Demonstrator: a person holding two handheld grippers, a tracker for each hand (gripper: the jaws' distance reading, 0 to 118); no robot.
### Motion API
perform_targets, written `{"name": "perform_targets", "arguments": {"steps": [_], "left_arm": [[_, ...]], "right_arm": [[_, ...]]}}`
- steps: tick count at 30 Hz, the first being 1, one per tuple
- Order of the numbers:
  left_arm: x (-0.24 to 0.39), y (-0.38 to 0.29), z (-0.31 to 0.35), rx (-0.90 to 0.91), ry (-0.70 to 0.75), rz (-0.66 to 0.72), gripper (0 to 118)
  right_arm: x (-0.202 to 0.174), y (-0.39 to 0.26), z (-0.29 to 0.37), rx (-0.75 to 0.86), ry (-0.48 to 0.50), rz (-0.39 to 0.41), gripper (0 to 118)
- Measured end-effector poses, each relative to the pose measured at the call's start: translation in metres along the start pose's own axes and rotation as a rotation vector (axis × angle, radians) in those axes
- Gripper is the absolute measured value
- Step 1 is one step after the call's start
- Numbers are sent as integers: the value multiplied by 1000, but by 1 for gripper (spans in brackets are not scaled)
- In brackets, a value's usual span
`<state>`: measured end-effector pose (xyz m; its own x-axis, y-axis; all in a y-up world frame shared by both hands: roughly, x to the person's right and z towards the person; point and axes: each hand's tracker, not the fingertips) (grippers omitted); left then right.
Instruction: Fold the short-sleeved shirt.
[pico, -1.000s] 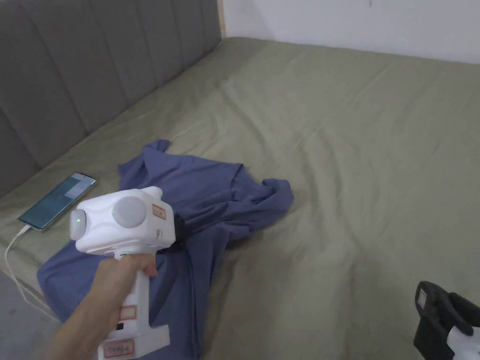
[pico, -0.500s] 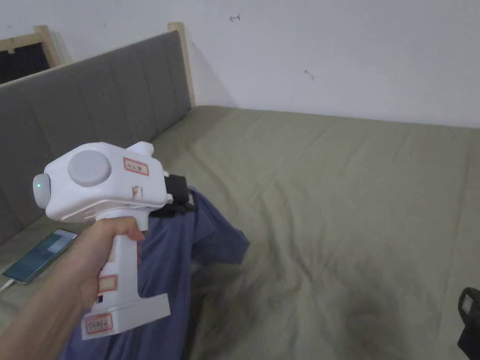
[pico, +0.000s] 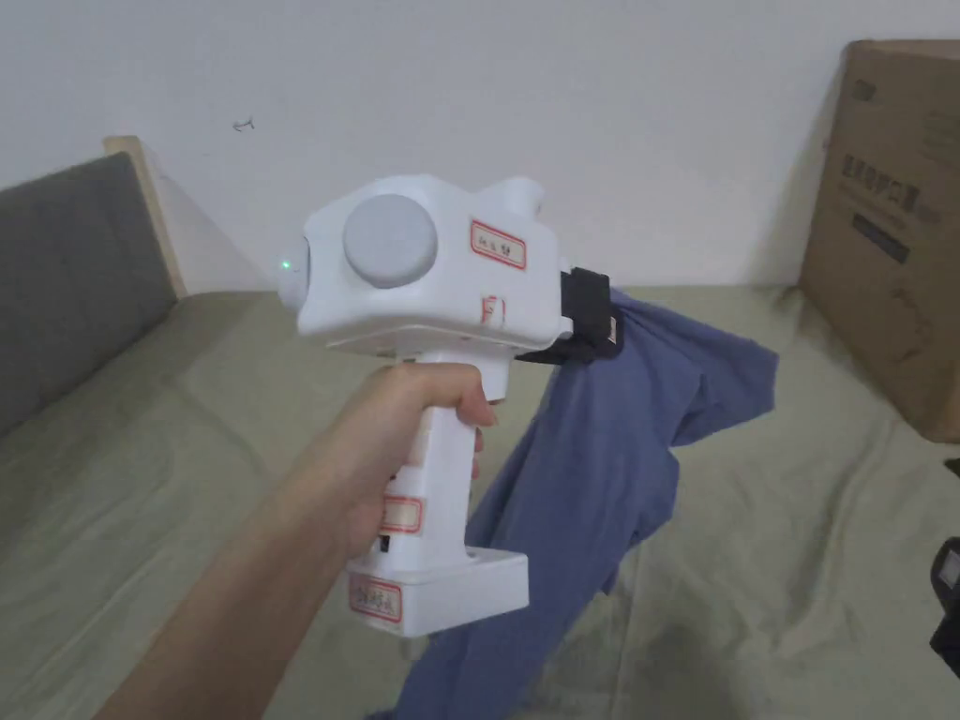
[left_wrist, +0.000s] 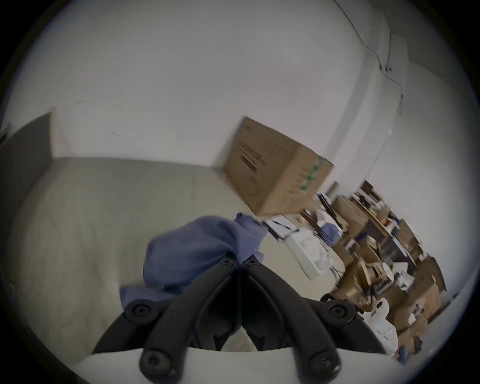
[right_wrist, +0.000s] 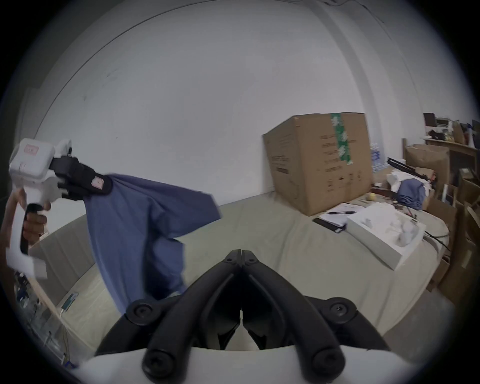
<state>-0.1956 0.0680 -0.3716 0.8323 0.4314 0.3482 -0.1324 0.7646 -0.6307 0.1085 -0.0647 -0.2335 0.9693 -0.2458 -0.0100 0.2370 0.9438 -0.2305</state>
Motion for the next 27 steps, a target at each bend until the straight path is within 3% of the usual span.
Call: {"name": "perform_targets", "arguments": {"steps": [9, 13, 21, 22, 24, 25, 26, 27], "left_arm": [[-18, -191, -206, -568, -28, 203, 0], [-15, -231, -222, -591, 19, 94, 0], [-18, -216, -211, -565, 11, 100, 4], [-16, -211, -204, -529, 23, 85, 14], [-15, -198, -186, -459, 25, 54, 76], [-16, -191, -175, -412, 24, 41, 101], [-18, -182, -162, -360, 16, 31, 116], [-24, -174, -148, -323, 9, 31, 118]], "right_arm": [[66, -16, 5, -65, -141, -104, 0], [80, -23, 0, -94, -174, -123, 0], [79, -29, -16, -131, -164, -143, 0], [76, -29, -17, -133, -158, -138, 0], [70, -29, -20, -142, -145, -127, 0], [67, -30, -22, -145, -140, -124, 0], [63, -30, -23, -150, -137, -121, 0], [60, -30, -24, -154, -128, -116, 0]]}}
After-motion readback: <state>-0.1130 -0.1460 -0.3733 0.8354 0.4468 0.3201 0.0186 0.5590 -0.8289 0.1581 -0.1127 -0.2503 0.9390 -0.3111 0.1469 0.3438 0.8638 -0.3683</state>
